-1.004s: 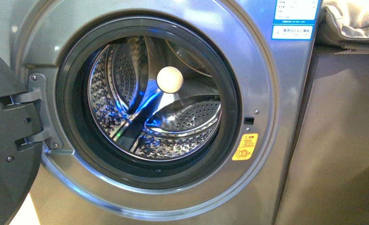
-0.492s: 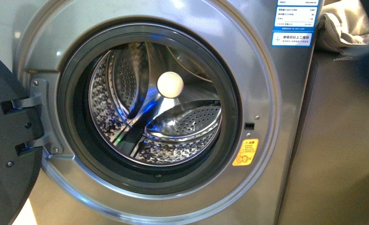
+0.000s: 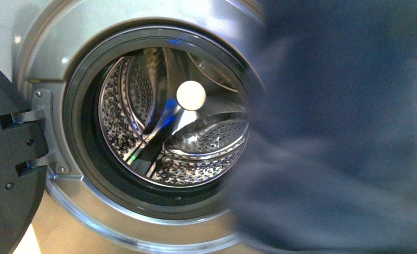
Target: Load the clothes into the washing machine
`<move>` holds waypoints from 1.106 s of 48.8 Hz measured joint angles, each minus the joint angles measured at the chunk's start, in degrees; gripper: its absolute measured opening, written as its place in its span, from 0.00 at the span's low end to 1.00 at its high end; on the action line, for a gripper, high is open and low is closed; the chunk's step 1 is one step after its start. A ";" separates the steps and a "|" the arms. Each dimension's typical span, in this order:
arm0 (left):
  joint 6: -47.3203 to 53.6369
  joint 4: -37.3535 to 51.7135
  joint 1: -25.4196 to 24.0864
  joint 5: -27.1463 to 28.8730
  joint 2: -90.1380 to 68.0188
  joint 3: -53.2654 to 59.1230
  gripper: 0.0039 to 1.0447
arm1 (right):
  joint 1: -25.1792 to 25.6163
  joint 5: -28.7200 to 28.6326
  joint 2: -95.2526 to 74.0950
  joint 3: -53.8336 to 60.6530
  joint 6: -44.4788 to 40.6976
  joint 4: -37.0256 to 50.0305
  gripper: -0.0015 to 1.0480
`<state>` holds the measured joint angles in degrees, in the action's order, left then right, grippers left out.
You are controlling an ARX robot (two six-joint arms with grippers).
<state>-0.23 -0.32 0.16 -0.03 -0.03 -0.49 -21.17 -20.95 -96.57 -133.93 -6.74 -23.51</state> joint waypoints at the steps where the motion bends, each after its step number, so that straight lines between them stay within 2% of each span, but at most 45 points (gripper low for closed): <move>1: 0.00 0.00 0.00 0.02 0.00 0.00 0.94 | -0.13 0.00 -0.04 0.76 0.11 0.00 0.03; 15: 0.00 0.00 0.00 0.00 0.00 0.00 0.94 | 0.76 0.59 -0.15 3.10 1.86 0.00 0.03; 25: 0.00 0.00 0.00 0.00 0.00 0.00 0.94 | -1.31 -0.02 0.20 2.58 2.01 -0.11 0.03; 54: 0.00 0.00 0.00 0.00 0.00 0.00 0.94 | -1.31 0.28 0.20 2.54 2.01 -0.11 0.03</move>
<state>-0.23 -0.32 0.16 -0.03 -0.03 -0.49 -22.48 -20.67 -96.38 -131.39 -4.73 -23.62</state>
